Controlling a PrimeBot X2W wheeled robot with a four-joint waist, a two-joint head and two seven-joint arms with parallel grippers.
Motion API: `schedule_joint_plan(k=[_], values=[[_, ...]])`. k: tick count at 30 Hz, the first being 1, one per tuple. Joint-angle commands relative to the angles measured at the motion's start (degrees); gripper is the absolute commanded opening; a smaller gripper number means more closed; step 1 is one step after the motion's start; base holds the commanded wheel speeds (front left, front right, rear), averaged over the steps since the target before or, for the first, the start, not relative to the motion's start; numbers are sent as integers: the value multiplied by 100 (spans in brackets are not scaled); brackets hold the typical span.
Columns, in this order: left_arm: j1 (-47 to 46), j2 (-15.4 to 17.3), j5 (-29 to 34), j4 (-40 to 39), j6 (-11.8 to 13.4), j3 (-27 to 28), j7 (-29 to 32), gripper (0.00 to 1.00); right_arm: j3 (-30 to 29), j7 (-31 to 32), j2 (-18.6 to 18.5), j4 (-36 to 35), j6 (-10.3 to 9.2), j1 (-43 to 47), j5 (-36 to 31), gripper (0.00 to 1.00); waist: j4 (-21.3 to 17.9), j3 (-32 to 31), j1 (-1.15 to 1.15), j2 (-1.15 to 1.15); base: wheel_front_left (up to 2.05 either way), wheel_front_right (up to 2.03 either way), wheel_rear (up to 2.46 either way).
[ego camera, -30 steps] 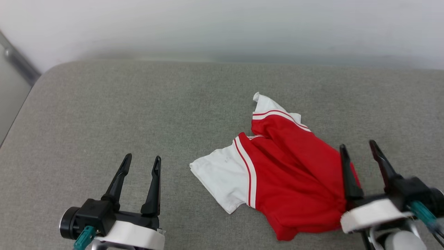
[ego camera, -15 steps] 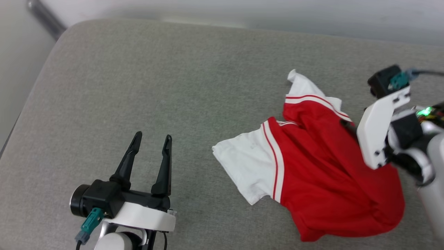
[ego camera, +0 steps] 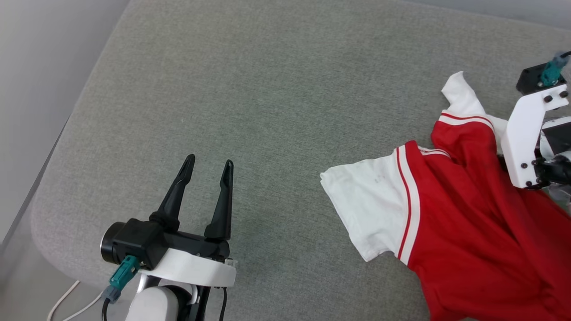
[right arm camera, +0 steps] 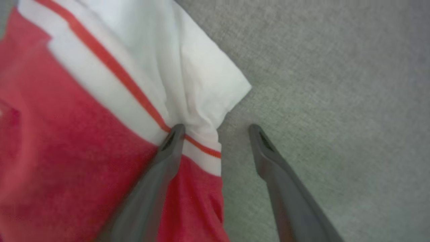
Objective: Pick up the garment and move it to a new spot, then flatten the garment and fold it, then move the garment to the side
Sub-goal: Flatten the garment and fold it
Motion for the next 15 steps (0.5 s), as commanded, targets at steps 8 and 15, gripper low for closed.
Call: schedule_joint_plan(k=[8, 15], values=[[-76, -11, -11, 46, -9, 26, -15, 100, 278, -133, -92, 701, -2, 543, 62, 0, 72, 0, -1, 0, 0, 0, 0], [56, -9, 88, 81, -9, 114, -15, 100, -1, -656, -258, 672, -5, 635, 129, 0, -265, -373, -1, 0, 0, 0, 0]])
